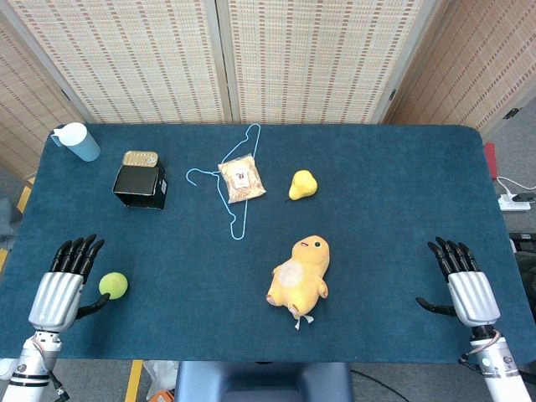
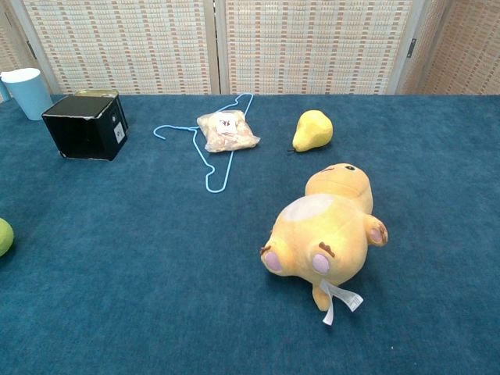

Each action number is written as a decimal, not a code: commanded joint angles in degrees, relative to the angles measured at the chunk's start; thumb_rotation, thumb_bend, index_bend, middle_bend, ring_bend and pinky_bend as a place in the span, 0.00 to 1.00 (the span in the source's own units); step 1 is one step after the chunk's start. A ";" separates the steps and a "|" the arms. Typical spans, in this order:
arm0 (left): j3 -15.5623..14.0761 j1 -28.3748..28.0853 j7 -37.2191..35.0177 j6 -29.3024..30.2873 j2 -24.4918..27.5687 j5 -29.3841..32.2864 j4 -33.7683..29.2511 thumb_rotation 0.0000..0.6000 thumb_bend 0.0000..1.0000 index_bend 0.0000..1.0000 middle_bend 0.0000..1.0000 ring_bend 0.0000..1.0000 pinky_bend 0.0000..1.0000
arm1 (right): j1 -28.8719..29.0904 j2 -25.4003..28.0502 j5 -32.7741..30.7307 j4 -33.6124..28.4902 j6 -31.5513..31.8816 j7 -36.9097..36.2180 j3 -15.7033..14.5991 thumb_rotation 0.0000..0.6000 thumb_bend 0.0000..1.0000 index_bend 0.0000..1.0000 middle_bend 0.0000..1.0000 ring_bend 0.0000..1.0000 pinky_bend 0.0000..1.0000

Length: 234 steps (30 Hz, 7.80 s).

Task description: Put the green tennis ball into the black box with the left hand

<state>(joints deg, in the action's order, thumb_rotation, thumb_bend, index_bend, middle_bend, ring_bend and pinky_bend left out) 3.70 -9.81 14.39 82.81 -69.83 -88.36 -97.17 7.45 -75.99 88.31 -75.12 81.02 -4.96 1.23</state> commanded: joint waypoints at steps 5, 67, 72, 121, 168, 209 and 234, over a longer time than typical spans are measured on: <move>-0.23 -0.14 0.81 -0.12 0.52 0.28 -1.67 0.78 0.18 0.00 0.00 0.00 0.00 | 0.07 -0.17 0.59 0.25 0.05 0.64 -0.39 1.00 0.00 0.00 0.00 0.00 0.00; -5.77 2.64 -24.51 9.85 -42.82 -9.36 68.05 1.00 0.85 1.00 1.00 1.00 1.00 | 1.14 1.01 -0.32 -1.15 -2.57 -1.24 -0.75 1.00 0.00 0.00 0.00 0.00 0.00; -5.34 2.29 -25.72 8.53 -43.03 -7.89 67.85 1.00 0.86 1.00 1.00 1.00 1.00 | 1.16 1.04 0.02 -0.99 -2.46 -1.39 -0.91 1.00 0.00 0.00 0.00 0.00 0.00; -5.88 1.16 -23.44 3.90 -41.48 -3.87 69.74 1.00 0.87 1.00 1.00 1.00 1.00 | 1.76 1.23 2.42 -0.20 -1.76 -3.05 -1.89 1.00 0.00 0.00 0.00 0.00 0.00; 7.15 -22.47 -17.72 -19.80 -44.85 7.42 73.89 1.00 0.88 1.00 1.00 1.00 1.00 | 3.38 0.45 -1.13 -1.50 -5.99 1.62 -0.77 1.00 0.00 0.00 0.00 0.00 0.00; 2.77 -28.44 -33.62 -24.98 -45.67 5.37 84.09 0.14 0.68 0.05 0.00 0.00 0.00 | 3.79 0.54 -1.71 -2.06 -6.89 2.44 -0.89 1.00 0.00 0.00 0.00 0.00 0.00; 0.49 -23.54 -31.36 -21.94 -41.43 4.79 78.18 0.13 0.68 0.09 0.00 0.00 0.00 | 3.75 0.21 0.07 -0.72 -5.30 0.57 -1.31 1.00 0.00 0.00 0.00 0.00 0.00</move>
<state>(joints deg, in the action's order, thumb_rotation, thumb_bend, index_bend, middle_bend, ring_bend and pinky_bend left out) 4.63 -34.26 -17.48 59.95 -111.95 -83.32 -18.22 11.19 -75.78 88.34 -75.84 75.72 -4.39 -0.04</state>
